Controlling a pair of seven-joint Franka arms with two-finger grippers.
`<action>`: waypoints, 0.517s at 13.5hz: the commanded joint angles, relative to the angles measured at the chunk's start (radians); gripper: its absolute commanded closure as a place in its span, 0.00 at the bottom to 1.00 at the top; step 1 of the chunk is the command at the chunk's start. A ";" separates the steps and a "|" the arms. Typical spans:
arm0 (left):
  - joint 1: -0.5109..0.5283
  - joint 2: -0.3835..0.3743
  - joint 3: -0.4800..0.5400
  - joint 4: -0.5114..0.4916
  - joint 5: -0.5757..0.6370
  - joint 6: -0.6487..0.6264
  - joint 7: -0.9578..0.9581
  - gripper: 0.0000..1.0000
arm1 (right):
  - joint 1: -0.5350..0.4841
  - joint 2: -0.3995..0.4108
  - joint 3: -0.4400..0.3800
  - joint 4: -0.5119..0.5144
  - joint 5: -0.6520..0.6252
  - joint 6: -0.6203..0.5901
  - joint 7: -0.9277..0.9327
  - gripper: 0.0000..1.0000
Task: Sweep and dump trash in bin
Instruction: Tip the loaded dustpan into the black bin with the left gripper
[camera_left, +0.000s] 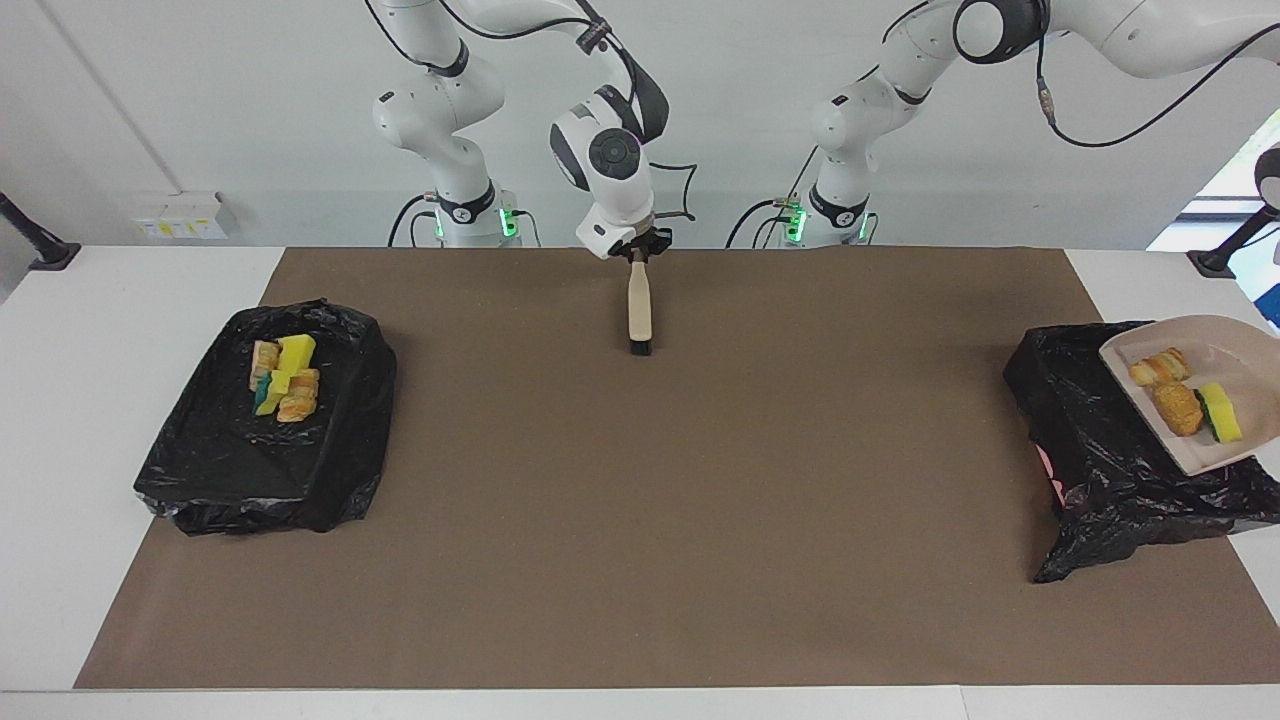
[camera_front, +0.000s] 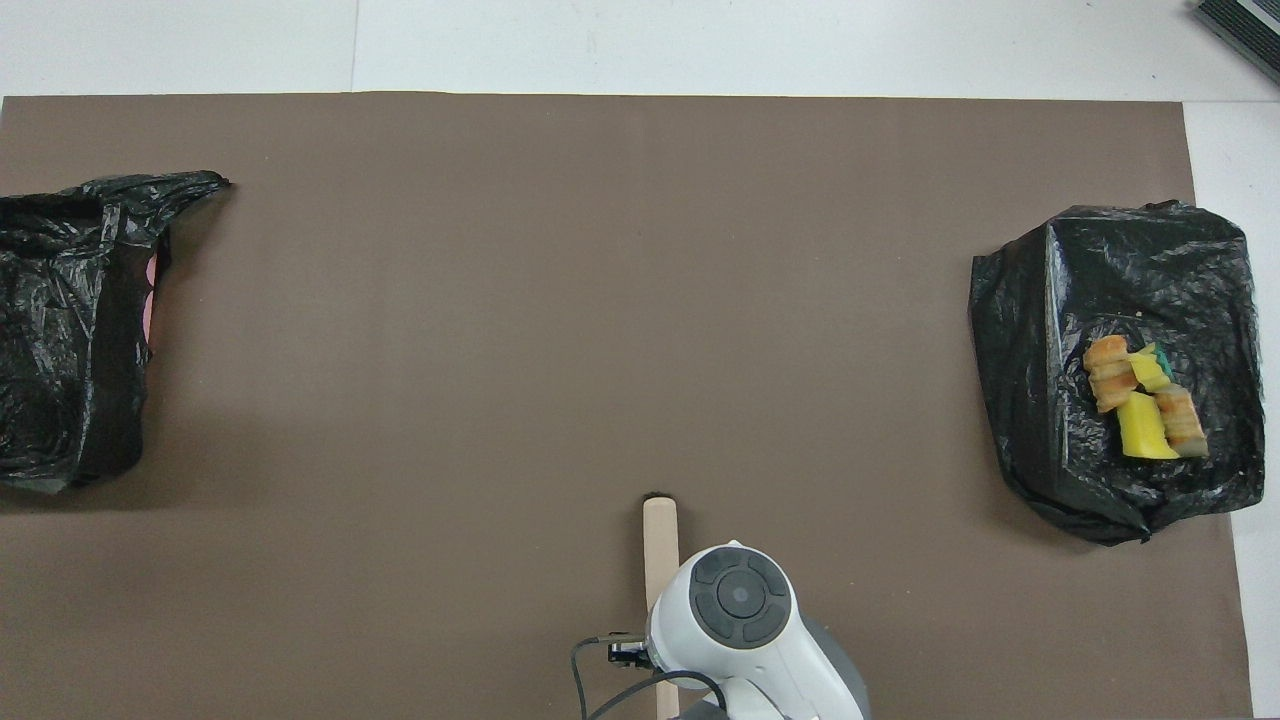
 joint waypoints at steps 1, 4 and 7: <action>-0.024 0.007 0.013 0.029 0.076 -0.020 0.004 1.00 | -0.016 0.009 -0.009 0.027 -0.003 0.018 -0.060 0.00; -0.042 -0.018 0.014 0.031 0.147 -0.035 -0.009 1.00 | -0.086 0.065 -0.010 0.091 -0.091 0.051 -0.061 0.00; -0.047 -0.047 0.016 0.035 0.194 -0.035 -0.009 1.00 | -0.170 0.066 -0.013 0.165 -0.179 0.053 -0.058 0.00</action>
